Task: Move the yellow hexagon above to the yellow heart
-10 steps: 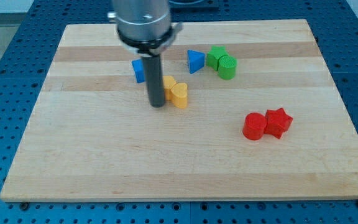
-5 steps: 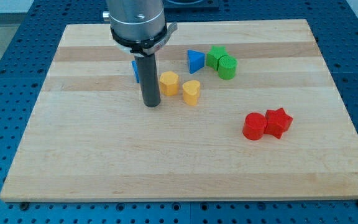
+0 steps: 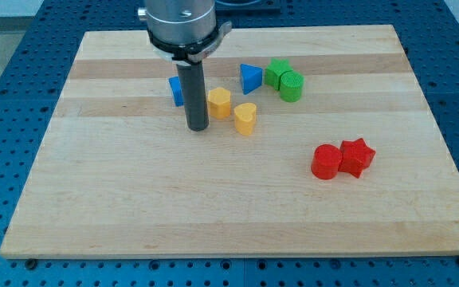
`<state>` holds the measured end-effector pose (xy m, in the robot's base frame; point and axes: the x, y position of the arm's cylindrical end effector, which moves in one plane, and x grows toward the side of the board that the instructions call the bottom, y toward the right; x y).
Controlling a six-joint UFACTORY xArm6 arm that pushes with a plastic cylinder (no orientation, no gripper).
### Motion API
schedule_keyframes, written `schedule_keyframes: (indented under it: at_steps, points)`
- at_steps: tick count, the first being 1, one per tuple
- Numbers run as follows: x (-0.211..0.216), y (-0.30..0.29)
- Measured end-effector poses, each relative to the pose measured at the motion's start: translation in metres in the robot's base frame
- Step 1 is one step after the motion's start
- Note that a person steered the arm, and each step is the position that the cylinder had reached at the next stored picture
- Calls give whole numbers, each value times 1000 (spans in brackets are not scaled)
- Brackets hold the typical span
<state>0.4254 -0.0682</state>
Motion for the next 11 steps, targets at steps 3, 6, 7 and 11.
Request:
schedule_keyframes:
  at_steps: [3,6,7,11]
  points:
    - [-26,14]
    - [-36,26]
    - [-36,28]
    - [-38,25]
